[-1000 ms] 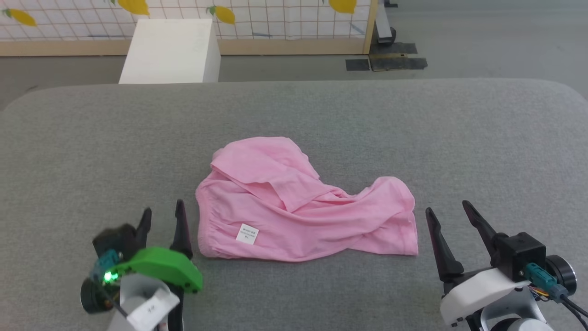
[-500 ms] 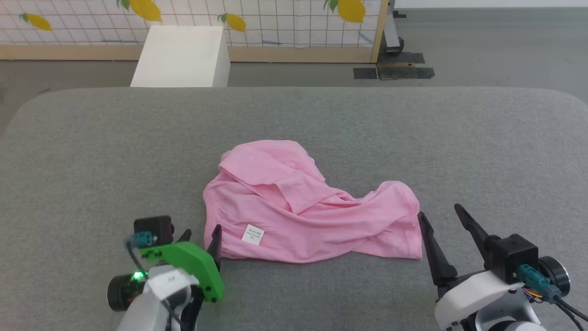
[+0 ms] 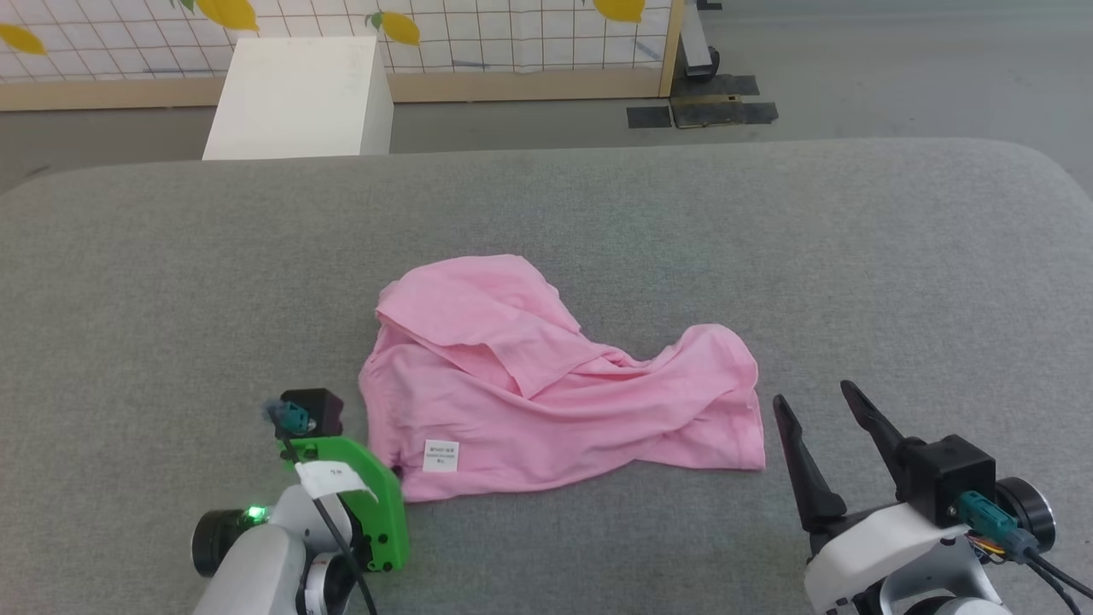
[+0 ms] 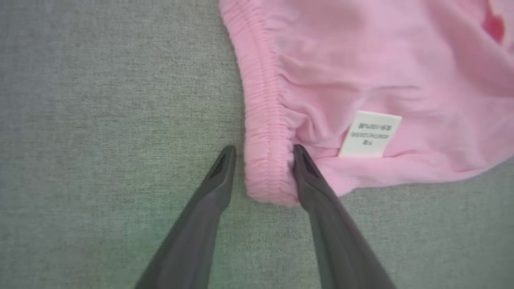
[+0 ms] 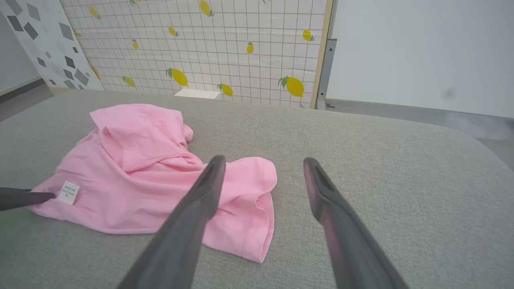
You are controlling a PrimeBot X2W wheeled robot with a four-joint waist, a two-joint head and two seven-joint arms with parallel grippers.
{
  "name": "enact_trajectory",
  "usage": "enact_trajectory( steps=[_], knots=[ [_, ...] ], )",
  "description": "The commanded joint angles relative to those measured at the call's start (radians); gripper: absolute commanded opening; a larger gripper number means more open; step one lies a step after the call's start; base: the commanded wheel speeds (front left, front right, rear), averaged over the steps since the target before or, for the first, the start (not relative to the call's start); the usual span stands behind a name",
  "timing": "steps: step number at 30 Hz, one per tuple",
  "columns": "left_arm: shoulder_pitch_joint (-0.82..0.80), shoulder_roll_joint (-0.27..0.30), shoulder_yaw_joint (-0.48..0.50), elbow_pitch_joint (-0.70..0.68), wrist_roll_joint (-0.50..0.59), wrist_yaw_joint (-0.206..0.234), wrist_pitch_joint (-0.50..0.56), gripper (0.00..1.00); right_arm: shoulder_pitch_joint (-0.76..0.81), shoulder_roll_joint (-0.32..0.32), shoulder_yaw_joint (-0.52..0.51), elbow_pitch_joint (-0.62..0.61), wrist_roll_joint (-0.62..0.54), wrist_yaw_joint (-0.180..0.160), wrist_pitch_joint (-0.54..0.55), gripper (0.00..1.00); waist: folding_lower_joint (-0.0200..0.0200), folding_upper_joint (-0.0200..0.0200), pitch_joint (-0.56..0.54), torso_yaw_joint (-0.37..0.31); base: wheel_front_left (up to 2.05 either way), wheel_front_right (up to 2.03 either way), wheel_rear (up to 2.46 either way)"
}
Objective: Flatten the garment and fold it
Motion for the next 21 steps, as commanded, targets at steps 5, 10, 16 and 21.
enact_trajectory(
  steps=[5, 10, 16, 21],
  knots=[
    [0.008, 0.011, -0.005, -0.046, 0.011, -0.011, -0.051, 0.00, -0.001, 0.000, 0.000, 0.005, 0.010, -0.002, 0.000, 1.00, 0.0000, 0.0000, 0.003, 0.010, 0.00, 0.00, 0.00],
    [0.027, -0.002, 0.011, -0.081, 0.025, 0.009, -0.161, 0.00, 0.001, 0.000, 0.001, 0.028, 0.019, -0.002, 0.002, 1.00, 0.0000, 0.0000, -0.002, 0.020, 0.00, 0.00, 0.00],
    [0.076, -0.026, 0.006, -0.113, 0.018, 0.017, -0.219, 0.00, -0.014, 0.000, -0.010, 0.127, 0.044, -0.002, 0.105, 1.00, 0.0000, 0.0000, 0.010, 0.030, 0.00, 0.00, 0.00],
    [0.084, -0.038, -0.005, -0.127, 0.015, 0.016, -0.234, 0.00, -0.070, 0.000, -0.022, 0.219, 0.066, -0.002, 0.242, 1.00, 0.0000, 0.0000, 0.036, 0.051, 0.00, 0.00, 0.00]
  ],
)
